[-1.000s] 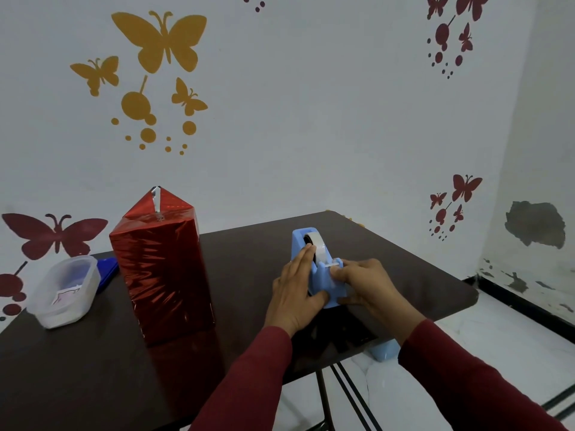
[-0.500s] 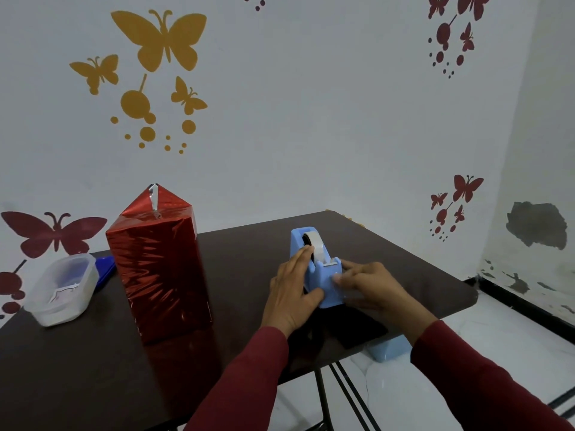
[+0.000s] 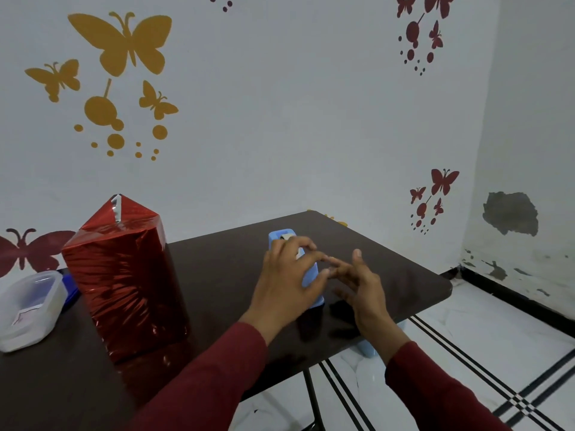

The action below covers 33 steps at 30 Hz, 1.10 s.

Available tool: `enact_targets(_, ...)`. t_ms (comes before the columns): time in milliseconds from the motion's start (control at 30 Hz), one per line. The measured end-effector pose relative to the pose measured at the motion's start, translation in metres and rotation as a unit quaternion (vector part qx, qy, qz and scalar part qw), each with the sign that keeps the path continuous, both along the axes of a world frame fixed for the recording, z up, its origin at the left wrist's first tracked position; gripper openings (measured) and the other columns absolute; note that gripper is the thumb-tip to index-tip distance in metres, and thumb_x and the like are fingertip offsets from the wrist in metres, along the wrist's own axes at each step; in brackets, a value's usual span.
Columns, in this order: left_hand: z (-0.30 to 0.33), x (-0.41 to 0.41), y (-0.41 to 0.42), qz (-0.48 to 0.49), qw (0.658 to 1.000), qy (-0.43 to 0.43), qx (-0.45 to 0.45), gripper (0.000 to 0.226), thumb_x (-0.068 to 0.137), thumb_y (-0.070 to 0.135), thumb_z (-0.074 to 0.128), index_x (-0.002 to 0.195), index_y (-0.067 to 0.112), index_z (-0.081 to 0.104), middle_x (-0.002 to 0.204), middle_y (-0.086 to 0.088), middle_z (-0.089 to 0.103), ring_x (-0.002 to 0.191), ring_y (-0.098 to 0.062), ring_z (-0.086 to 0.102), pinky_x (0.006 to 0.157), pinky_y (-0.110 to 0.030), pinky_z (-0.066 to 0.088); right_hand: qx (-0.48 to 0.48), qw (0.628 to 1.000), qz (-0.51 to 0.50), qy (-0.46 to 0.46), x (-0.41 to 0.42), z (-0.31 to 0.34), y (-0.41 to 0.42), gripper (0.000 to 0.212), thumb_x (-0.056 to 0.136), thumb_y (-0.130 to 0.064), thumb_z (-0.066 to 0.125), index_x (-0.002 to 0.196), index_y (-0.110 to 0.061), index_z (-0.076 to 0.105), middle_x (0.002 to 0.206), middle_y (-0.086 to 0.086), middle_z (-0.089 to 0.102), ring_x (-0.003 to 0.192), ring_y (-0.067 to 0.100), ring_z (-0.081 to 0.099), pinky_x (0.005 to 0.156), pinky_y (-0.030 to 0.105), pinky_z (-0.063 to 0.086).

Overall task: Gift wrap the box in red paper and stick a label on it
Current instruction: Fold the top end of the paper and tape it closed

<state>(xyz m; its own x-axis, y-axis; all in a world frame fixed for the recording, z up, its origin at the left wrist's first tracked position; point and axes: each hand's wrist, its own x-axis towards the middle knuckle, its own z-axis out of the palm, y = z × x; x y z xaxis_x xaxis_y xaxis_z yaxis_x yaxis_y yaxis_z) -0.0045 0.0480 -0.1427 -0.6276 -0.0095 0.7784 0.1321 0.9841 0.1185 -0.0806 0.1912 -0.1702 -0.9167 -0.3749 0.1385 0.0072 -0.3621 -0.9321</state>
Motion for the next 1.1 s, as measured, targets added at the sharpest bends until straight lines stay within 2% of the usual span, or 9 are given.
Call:
enact_targets(100,0.025,-0.009,0.004,0.006,0.993,-0.095,-0.068,0.027,0.093,0.055,0.06,0.107,0.037,0.075,0.128,0.017,0.052,0.12,-0.015,0.034,0.103,-0.031,0.025,0.004,1.0,-0.004,0.016,0.001,-0.001,0.002,0.068,0.105,-0.052,0.04,0.089,0.002,0.078,0.112,-0.005,0.078,0.113,0.014,0.068,0.088,0.037,0.048)
enact_targets(200,0.034,-0.015,0.003,-0.001,0.987,-0.154,-0.054,0.02,0.093,0.047,0.066,0.095,0.032,0.079,0.129,0.02,0.05,0.115,-0.009,0.028,0.103,-0.031,0.025,0.02,0.999,-0.014,0.034,-0.004,-0.006,0.001,0.069,0.105,-0.054,0.04,0.084,-0.001,0.08,0.114,-0.008,0.077,0.116,0.012,0.066,0.096,0.043,0.046)
enact_targets(433,0.031,-0.009,-0.001,-0.021,0.985,-0.17,-0.035,0.017,0.092,0.039,0.065,0.086,0.028,0.077,0.122,0.022,0.048,0.108,-0.005,0.026,0.1,-0.027,0.027,0.012,1.0,0.021,0.002,-0.008,-0.006,0.0,0.063,0.103,-0.055,0.045,0.084,-0.009,0.084,0.116,-0.006,0.077,0.111,0.015,0.068,0.094,0.038,0.048)
enact_targets(633,0.022,-0.01,0.001,-0.022,0.98,-0.11,0.163,0.015,0.091,0.027,0.072,0.076,0.024,0.076,0.113,0.023,0.051,0.115,-0.006,0.033,0.098,-0.026,0.041,-0.026,0.999,0.016,-0.024,-0.007,-0.005,0.003,0.029,0.096,-0.035,0.063,0.105,-0.013,0.081,0.11,0.007,0.079,0.098,0.023,0.071,0.082,0.034,0.051)
enact_targets(733,0.026,-0.005,0.003,-0.015,0.958,-0.106,0.266,0.015,0.093,0.026,0.072,0.079,0.023,0.078,0.11,0.021,0.052,0.117,-0.006,0.036,0.092,-0.004,0.029,-0.035,0.999,0.023,-0.007,-0.006,-0.004,0.007,0.022,0.091,-0.019,0.071,0.112,-0.018,0.078,0.107,0.009,0.078,0.087,0.019,0.069,0.073,0.031,0.051)
enact_targets(800,0.025,-0.002,0.003,-0.016,0.951,-0.113,0.289,0.014,0.093,0.027,0.072,0.082,0.024,0.079,0.109,0.021,0.052,0.116,-0.006,0.037,0.086,0.001,0.028,-0.028,0.999,0.021,0.012,-0.004,-0.004,0.008,0.021,0.088,-0.013,0.075,0.109,-0.016,0.079,0.101,0.01,0.078,0.083,0.018,0.068,0.068,0.026,0.052)
enact_targets(900,0.018,-0.001,0.0,-0.021,0.944,-0.1,0.314,0.01,0.092,0.027,0.075,0.083,0.028,0.08,0.108,0.02,0.055,0.119,-0.014,0.046,0.092,-0.01,0.036,-0.031,0.999,0.011,0.029,-0.004,-0.007,0.008,0.016,0.087,-0.011,0.078,0.102,-0.014,0.081,0.09,0.008,0.078,0.08,0.019,0.065,0.066,0.026,0.052)
enact_targets(1000,0.01,-0.001,-0.002,-0.025,0.938,-0.086,0.334,0.02,0.09,0.032,0.077,0.073,0.043,0.074,0.107,0.019,0.058,0.116,-0.021,0.054,0.101,-0.038,0.047,-0.035,0.999,0.018,0.033,-0.004,-0.009,0.008,0.016,0.085,-0.013,0.08,0.1,-0.014,0.082,0.092,0.01,0.078,0.08,0.022,0.063,0.07,0.03,0.053)
enact_targets(1100,0.007,0.003,0.003,-0.023,0.937,-0.074,0.34,0.023,0.089,0.035,0.078,0.07,0.046,0.071,0.107,0.019,0.059,0.115,-0.022,0.056,0.1,-0.042,0.05,-0.029,0.999,0.025,0.036,-0.004,-0.008,0.008,0.016,0.083,-0.013,0.081,0.099,-0.018,0.082,0.095,0.013,0.078,0.083,0.024,0.063,0.074,0.035,0.052)
